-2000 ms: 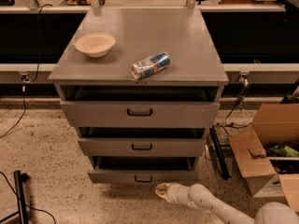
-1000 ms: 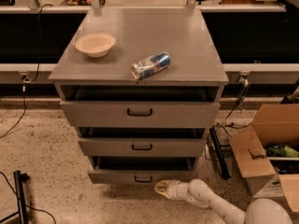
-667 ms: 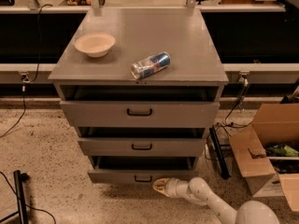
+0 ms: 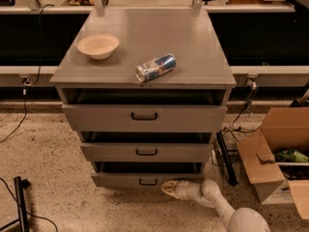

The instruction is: Close bottom drawer

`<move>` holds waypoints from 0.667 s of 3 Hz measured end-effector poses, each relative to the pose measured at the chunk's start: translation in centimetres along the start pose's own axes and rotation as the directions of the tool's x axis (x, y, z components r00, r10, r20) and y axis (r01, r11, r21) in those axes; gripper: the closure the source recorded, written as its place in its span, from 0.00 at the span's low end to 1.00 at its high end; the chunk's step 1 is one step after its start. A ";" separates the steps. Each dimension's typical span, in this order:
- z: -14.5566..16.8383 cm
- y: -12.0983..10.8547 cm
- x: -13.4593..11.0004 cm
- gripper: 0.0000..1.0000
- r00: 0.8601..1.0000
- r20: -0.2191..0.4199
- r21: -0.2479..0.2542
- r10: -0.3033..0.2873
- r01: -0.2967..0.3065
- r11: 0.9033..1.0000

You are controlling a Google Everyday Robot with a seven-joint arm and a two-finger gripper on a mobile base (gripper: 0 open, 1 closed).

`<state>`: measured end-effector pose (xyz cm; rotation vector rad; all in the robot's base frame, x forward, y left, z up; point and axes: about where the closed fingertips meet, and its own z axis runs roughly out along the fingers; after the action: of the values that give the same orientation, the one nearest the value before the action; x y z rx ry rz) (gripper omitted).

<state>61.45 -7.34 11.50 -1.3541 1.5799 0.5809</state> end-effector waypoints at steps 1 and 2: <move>-0.3 -0.7 0.3 1.00 1.000 0.020 0.007 -0.008 0.007 1.000; -0.2 -1.2 0.4 1.00 0.999 0.036 0.013 -0.017 0.016 1.000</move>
Offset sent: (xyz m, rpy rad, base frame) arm 0.0227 -0.0160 -0.0011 0.0406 -0.0516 0.0006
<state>62.56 -7.99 11.53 -1.3389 1.5394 0.5821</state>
